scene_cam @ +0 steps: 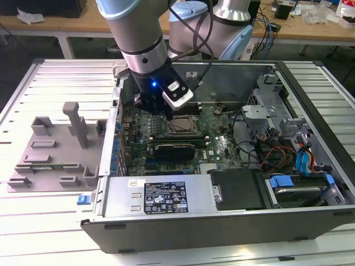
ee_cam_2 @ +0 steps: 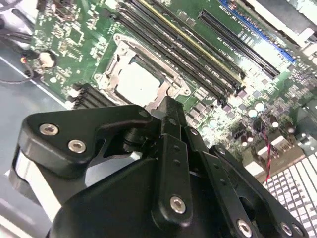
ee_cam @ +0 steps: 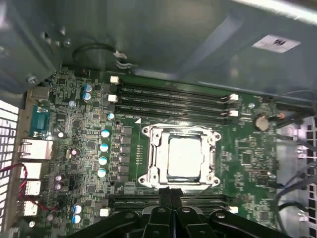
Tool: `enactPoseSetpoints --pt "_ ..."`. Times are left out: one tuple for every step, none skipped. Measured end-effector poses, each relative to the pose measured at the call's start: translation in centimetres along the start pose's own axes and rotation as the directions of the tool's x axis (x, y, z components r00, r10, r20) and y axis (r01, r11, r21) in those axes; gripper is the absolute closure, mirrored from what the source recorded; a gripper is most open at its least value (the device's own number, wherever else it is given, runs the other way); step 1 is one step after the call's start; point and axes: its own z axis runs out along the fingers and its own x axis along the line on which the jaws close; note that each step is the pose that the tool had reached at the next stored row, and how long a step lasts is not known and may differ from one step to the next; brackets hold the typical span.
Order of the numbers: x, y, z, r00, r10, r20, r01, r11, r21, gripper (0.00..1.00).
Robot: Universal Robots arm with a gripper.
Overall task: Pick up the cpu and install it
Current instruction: 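Install the second cpu locking lever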
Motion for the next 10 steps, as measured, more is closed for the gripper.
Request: enactPoseSetpoints --pt "-0.09 0.02 -0.14 1.0 0.0 -0.0017 0.0 1.0 -0.0001 0.89" --pt "-0.09 0.02 -0.14 1.0 0.0 -0.0022 0.0 1.0 -0.0003 0.89" --pt "-0.1 0.01 -0.15 1.0 0.001 -0.0041 -0.001 1.0 -0.0002 0.89" --pt "-0.14 0.01 -0.14 0.9998 0.003 -0.0217 -0.003 1.0 -0.0009 0.89" --pt "-0.26 0.0 -0.09 0.9982 0.008 -0.0595 -0.008 1.0 -0.0031 0.89" --pt "-0.42 -0.02 -0.05 0.9955 0.013 -0.0944 -0.013 0.9999 -0.0047 0.89" --pt "-0.55 -0.03 -0.01 0.9928 0.016 -0.1187 -0.017 0.9998 -0.0058 0.89" --pt "-0.66 -0.05 0.02 0.9905 0.018 -0.1363 -0.019 0.9998 -0.0065 0.89" --pt "-0.85 -0.07 0.08 0.9862 0.021 -0.164 -0.023 0.9997 -0.0076 0.89" --pt "-0.89 -0.07 0.1 0.9851 0.023 -0.1707 -0.024 0.9997 -0.0078 0.89"
